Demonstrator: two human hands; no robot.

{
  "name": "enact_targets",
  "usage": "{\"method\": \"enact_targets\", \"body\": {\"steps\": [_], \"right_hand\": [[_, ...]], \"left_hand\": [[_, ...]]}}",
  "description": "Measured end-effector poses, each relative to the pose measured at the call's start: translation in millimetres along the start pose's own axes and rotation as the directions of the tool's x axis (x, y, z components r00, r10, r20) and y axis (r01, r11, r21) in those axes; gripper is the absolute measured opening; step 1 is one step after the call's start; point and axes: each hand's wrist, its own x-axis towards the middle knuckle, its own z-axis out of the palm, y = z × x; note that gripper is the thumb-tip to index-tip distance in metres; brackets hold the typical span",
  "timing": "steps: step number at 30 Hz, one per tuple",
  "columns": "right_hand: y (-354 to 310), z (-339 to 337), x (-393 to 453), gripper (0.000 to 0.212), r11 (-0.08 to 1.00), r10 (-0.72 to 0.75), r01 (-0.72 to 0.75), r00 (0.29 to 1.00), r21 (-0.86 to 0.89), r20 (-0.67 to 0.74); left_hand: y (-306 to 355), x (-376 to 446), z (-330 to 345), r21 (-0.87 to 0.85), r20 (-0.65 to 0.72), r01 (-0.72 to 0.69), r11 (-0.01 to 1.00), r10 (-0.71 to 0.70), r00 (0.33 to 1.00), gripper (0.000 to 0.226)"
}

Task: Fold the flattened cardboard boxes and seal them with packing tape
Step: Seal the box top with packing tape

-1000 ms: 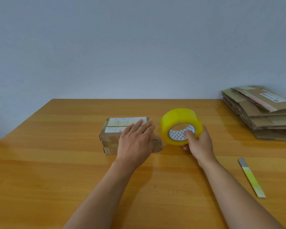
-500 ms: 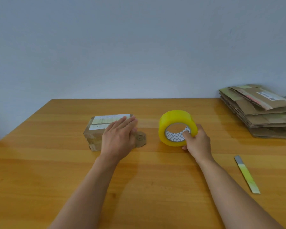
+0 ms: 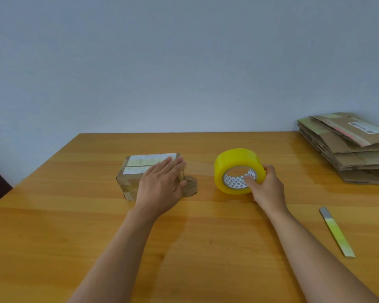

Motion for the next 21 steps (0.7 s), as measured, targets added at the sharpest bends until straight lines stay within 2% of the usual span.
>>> {"method": "enact_targets", "body": {"steps": [4,6,8,11,14,21], "right_hand": [[-2,-2,0,0.068,0.999,0.048,-0.047,0.999,-0.021,0.025],[-3,-3,-3,0.076,0.998,0.059,-0.058,0.998,-0.029,0.03],[-4,-2,-7,0.073,0.997,0.06,-0.058,0.997,-0.048,0.04],[-10,-2,-14,0.058,0.992,0.049,-0.041,0.997,-0.116,0.065],[-15,-5,-15,0.044,0.987,-0.001,-0.001,1.0,-0.162,-0.008],[-14,-5,-22,0.049,0.987,-0.012,-0.002,0.996,-0.161,-0.084]], "left_hand": [[1,4,-3,-0.006,0.053,0.022,1.0,-0.022,0.998,0.054],[2,5,-3,-0.022,0.069,0.036,0.999,-0.034,0.997,0.055],[5,5,-4,-0.024,0.08,0.044,0.999,-0.042,0.996,0.057],[9,5,-7,-0.034,0.104,0.071,0.997,-0.067,0.992,0.057],[11,5,-14,-0.058,0.116,0.082,0.995,-0.075,0.99,0.056],[9,8,-18,-0.071,0.16,0.095,0.993,-0.083,0.984,0.058]]}}
